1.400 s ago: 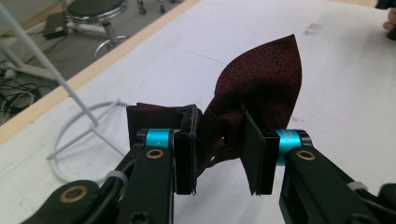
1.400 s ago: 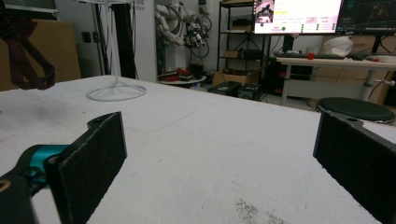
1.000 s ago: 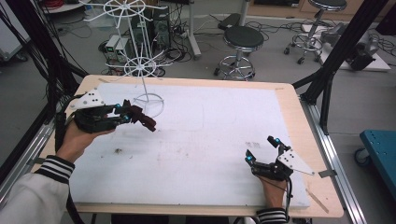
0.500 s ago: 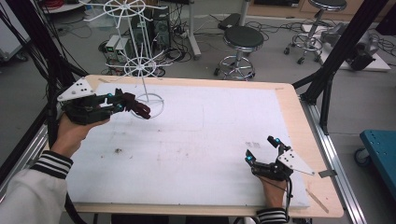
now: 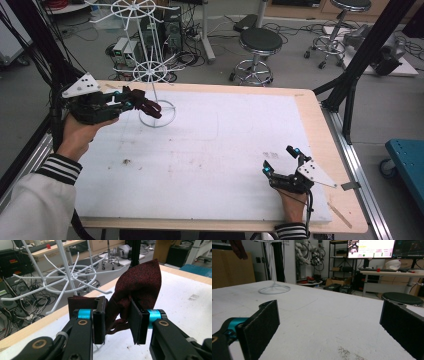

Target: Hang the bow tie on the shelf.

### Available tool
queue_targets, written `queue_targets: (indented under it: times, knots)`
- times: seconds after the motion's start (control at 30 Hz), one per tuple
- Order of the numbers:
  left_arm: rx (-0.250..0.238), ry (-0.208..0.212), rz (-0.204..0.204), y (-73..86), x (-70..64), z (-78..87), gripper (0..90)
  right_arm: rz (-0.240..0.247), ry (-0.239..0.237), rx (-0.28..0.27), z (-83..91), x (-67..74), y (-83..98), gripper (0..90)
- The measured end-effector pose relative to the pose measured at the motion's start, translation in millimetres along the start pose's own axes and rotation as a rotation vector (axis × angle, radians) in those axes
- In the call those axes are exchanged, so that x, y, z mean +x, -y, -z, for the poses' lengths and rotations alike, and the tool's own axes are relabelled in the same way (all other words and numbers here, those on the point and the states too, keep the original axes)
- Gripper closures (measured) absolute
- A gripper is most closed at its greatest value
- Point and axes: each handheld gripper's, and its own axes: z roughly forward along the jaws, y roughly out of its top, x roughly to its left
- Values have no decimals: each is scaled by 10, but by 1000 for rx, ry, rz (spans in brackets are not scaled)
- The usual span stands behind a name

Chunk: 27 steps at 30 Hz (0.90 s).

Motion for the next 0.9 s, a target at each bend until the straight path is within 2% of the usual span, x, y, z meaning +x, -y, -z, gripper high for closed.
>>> queue_targets:
  times: [0.17,0.6,0.77,0.9]
  knots:
    - [-10,-9,-1,-70,9,-40,682,-4,1,1,1,2,1,19]
    - [13,-53,-5,-217,32,-202,681,0,0,0,3,-5,1,19]
    - [24,-65,1,-259,53,-262,681,0,0,-1,3,-6,1,19]
    - [32,-68,21,-288,69,-323,680,-8,0,0,5,-4,1,19]
